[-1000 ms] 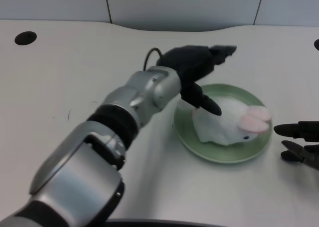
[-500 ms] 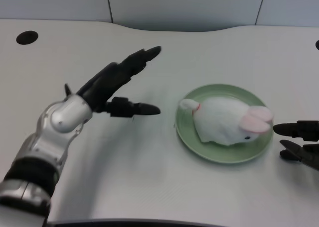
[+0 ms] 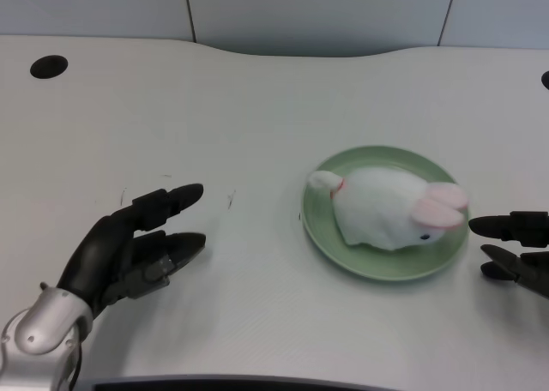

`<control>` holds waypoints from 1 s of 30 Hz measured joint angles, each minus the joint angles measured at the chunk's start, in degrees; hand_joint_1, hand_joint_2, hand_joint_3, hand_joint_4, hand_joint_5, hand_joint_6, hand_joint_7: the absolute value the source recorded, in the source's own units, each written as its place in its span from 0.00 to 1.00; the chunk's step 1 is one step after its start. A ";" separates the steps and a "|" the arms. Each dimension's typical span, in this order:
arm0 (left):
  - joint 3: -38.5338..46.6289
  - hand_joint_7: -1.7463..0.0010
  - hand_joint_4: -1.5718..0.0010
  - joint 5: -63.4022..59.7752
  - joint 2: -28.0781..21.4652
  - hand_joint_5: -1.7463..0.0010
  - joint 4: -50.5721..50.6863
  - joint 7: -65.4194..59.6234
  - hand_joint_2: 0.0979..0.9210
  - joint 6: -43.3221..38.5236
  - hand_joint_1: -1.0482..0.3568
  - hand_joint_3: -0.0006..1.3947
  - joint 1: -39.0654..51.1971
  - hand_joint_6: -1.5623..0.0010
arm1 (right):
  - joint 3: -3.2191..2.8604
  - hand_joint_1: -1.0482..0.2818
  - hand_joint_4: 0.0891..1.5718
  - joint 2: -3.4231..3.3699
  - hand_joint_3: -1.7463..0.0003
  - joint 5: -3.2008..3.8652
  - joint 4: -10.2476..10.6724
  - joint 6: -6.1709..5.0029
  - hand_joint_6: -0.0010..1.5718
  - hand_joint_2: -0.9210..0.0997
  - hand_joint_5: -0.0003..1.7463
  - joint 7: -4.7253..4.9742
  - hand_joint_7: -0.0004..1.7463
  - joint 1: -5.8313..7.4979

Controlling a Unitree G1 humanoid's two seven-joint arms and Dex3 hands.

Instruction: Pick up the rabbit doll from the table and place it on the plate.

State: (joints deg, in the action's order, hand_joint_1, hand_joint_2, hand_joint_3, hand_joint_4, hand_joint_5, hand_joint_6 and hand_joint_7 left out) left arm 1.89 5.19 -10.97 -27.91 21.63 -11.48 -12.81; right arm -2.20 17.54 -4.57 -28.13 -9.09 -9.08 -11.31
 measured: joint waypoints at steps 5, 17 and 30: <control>2.49 0.93 0.65 0.84 0.13 0.23 1.73 -1.06 1.00 2.56 0.33 0.41 2.77 0.46 | -0.04 0.42 0.66 0.01 0.88 0.20 -0.01 -0.06 0.59 0.00 0.00 -0.04 0.00 0.00; 6.70 0.89 0.63 5.47 2.06 0.12 0.97 -2.08 1.00 4.91 0.35 0.41 3.30 0.43 | -0.44 0.42 0.67 0.01 0.89 0.71 -1.31 -0.26 0.60 0.00 0.01 -0.03 0.00 -0.05; 7.05 0.85 0.67 6.46 2.09 0.07 1.59 -1.87 1.00 7.83 0.39 0.38 3.82 0.43 | -0.90 0.42 0.68 0.00 0.89 0.66 -2.30 -2.13 0.61 0.00 0.01 0.17 0.00 -0.26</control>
State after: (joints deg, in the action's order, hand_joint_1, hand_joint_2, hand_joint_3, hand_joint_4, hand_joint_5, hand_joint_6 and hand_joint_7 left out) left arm 8.94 11.66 -8.88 -26.32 19.77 -3.65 -8.99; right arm -3.11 17.54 -3.91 -30.43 -11.22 -8.91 -11.57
